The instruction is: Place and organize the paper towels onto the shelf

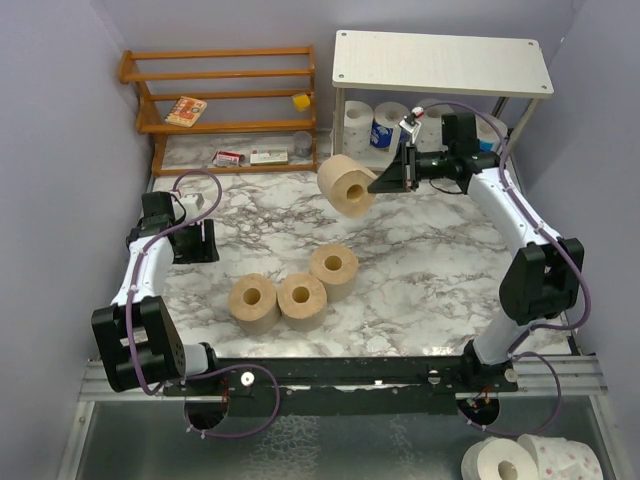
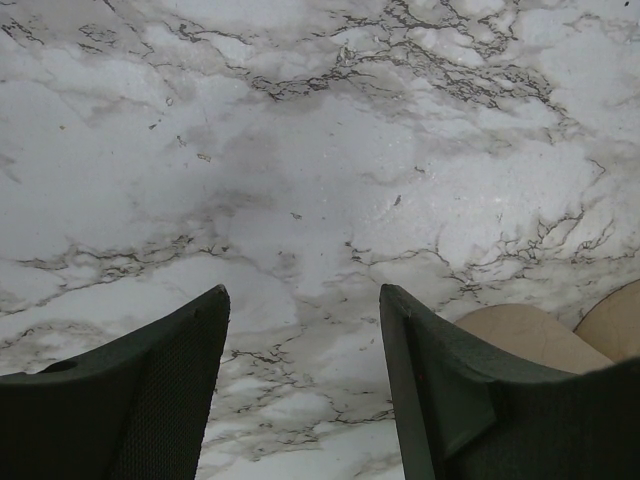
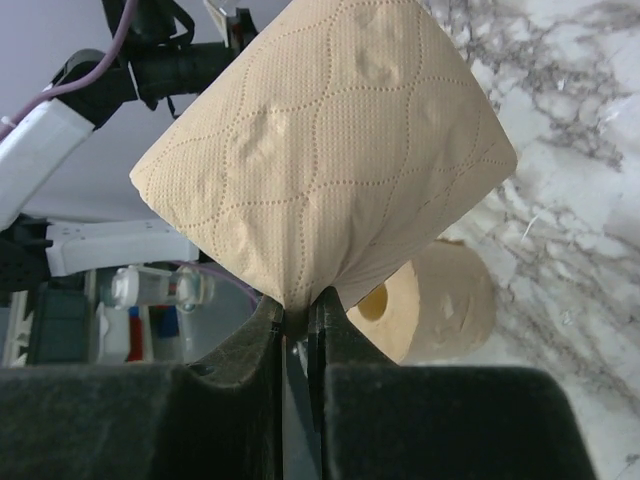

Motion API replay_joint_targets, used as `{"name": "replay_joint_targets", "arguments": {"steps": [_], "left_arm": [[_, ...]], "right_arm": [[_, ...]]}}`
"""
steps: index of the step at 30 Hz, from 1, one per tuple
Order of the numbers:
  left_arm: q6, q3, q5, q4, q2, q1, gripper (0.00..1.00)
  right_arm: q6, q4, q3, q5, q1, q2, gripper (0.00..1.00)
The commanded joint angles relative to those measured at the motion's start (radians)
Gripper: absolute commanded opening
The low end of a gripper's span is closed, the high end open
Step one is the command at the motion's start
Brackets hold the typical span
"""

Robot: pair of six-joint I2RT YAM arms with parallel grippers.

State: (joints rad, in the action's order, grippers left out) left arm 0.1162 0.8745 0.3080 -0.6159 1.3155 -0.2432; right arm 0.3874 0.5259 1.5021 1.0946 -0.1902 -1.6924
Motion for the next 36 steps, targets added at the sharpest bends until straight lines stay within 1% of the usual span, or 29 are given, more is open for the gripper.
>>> {"name": "replay_joint_targets", "arguments": {"steps": [1,3,4,5,7,9,11,13,17,19,20,21,23,24,25,28,33,36], "left_arm": [[0.013,0.021,0.017,-0.009,0.010,-0.010,0.63],[0.014,0.021,0.016,-0.009,0.009,-0.011,0.63],[0.014,0.021,0.016,-0.009,0.009,-0.010,0.63],[0.014,0.020,0.016,-0.009,0.010,-0.010,0.63],[0.014,0.020,0.014,-0.009,0.012,-0.011,0.63],[0.014,0.020,0.012,-0.010,0.016,-0.011,0.63],[0.014,0.021,0.013,-0.011,0.018,-0.012,0.63],[0.013,0.023,0.014,-0.010,0.022,-0.013,0.63],[0.011,0.022,0.018,-0.015,0.032,-0.013,0.63],[0.014,0.022,0.019,-0.017,0.031,-0.013,0.63],[0.014,0.021,0.018,-0.018,0.028,-0.015,0.63],[0.015,0.020,0.017,-0.017,0.027,-0.018,0.63],[0.012,0.026,0.001,-0.017,0.027,-0.019,0.62],[0.013,0.026,-0.008,-0.017,0.029,-0.020,0.60],[0.016,0.027,-0.007,-0.019,0.028,-0.023,0.59],[0.019,0.025,-0.004,-0.021,0.024,-0.036,0.59],[0.024,0.023,0.004,-0.025,0.021,-0.054,0.59],[0.029,0.020,0.016,-0.025,0.018,-0.068,0.59]], "right_arm": [[0.021,0.172,-0.001,0.079,0.050,-0.015,0.01],[0.043,0.150,-0.050,0.083,0.079,0.016,0.01],[0.083,0.130,-0.079,0.066,0.093,0.044,0.01],[0.141,0.086,-0.135,0.049,0.108,0.079,0.01],[0.251,-0.041,-0.228,0.077,0.150,0.152,0.01],[0.353,-0.083,-0.274,0.044,0.201,0.216,0.01],[0.446,-0.173,-0.312,0.035,0.260,0.270,0.01],[0.559,-0.236,-0.328,-0.011,0.332,0.310,0.01],[0.792,-0.373,-0.321,-0.094,0.498,0.347,0.01],[0.896,-0.394,-0.299,-0.095,0.569,0.359,0.01],[0.914,-0.383,-0.274,-0.086,0.593,0.363,0.01],[0.893,-0.344,-0.220,-0.084,0.610,0.364,0.01],[0.811,-0.232,-0.104,-0.102,0.636,0.373,0.01],[0.799,-0.226,-0.072,-0.107,0.652,0.386,0.01],[0.822,-0.246,-0.063,-0.106,0.682,0.403,0.01],[1.010,-0.397,-0.099,-0.077,0.746,0.419,0.01],[1.361,-0.604,-0.181,-0.093,0.777,0.380,0.01],[1.408,-0.714,-0.153,-0.176,0.794,0.346,0.01]]}}
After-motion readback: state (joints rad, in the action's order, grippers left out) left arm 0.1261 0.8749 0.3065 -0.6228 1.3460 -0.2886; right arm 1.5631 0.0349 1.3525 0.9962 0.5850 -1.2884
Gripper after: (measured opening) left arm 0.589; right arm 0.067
